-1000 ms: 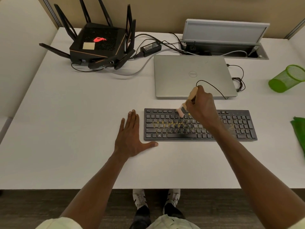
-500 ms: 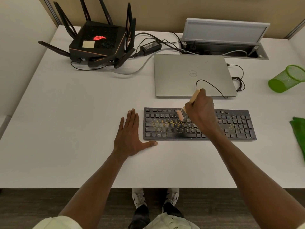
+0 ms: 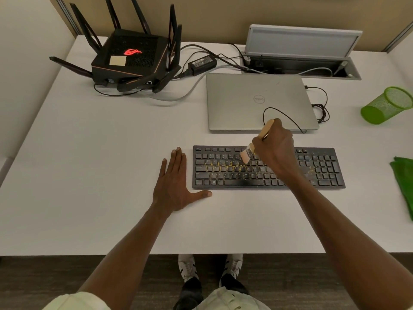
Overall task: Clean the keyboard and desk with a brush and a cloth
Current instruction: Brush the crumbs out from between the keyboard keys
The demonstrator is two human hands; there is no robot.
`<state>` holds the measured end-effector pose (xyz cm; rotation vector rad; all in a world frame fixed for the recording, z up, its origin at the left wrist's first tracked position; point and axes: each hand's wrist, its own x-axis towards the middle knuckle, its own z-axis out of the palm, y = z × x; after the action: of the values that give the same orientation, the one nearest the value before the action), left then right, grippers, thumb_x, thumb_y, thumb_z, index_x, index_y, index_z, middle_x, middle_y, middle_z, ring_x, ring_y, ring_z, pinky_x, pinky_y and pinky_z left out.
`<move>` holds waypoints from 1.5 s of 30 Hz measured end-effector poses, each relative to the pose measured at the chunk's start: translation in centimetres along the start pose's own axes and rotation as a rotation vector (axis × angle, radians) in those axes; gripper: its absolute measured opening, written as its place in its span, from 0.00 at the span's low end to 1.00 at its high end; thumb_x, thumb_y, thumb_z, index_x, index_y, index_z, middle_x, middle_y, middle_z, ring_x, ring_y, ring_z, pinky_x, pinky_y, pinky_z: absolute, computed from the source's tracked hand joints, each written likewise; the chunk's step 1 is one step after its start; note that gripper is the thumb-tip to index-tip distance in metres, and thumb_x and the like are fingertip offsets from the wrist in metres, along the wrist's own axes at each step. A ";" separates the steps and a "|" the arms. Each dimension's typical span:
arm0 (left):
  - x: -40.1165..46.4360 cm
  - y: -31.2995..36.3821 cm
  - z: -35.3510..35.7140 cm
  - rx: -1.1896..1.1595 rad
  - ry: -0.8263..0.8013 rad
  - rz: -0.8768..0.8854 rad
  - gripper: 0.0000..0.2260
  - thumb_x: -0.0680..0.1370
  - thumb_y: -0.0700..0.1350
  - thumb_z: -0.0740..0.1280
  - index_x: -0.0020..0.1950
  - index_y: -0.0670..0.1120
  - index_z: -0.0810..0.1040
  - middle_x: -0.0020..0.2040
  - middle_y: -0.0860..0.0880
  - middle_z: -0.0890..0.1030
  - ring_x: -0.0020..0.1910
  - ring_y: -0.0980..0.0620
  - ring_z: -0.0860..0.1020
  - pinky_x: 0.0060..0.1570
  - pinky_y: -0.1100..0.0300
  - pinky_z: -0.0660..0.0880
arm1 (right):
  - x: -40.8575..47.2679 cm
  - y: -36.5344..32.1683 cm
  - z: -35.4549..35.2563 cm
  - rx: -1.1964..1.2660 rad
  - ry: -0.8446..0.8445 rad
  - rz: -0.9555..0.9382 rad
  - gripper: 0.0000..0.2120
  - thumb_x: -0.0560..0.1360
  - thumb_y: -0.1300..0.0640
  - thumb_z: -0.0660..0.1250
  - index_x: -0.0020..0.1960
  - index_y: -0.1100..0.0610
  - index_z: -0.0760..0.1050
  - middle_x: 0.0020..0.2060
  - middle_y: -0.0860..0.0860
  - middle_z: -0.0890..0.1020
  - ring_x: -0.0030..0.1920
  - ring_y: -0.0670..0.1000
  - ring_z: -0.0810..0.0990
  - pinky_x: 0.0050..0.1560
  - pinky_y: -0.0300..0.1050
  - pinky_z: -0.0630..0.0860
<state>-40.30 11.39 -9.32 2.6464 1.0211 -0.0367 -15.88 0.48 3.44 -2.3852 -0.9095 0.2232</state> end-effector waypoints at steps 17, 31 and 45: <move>-0.1 -0.1 0.1 -0.011 0.029 0.006 0.65 0.64 0.87 0.49 0.83 0.39 0.45 0.84 0.43 0.41 0.82 0.48 0.38 0.81 0.46 0.42 | 0.8 0.4 -1.0 -0.023 -0.216 -0.395 0.08 0.79 0.62 0.64 0.57 0.62 0.68 0.37 0.52 0.79 0.31 0.43 0.76 0.25 0.33 0.69; -0.1 0.0 0.0 0.004 0.011 0.001 0.65 0.63 0.87 0.47 0.83 0.39 0.44 0.83 0.43 0.39 0.82 0.48 0.37 0.81 0.46 0.40 | 1.6 2.6 -1.5 -0.064 -0.282 -0.565 0.06 0.78 0.65 0.64 0.52 0.58 0.69 0.36 0.54 0.81 0.32 0.51 0.79 0.28 0.44 0.73; 0.0 0.0 0.0 0.014 0.006 -0.005 0.65 0.63 0.87 0.46 0.83 0.39 0.45 0.84 0.43 0.40 0.82 0.50 0.37 0.81 0.46 0.41 | 1.5 3.1 -2.0 -0.073 -0.248 -0.568 0.07 0.76 0.65 0.65 0.52 0.58 0.70 0.36 0.54 0.81 0.32 0.52 0.78 0.29 0.45 0.73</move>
<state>-40.30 11.38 -9.36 2.6575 1.0333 -0.0375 -12.34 -1.36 3.43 -2.0837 -1.6882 0.2663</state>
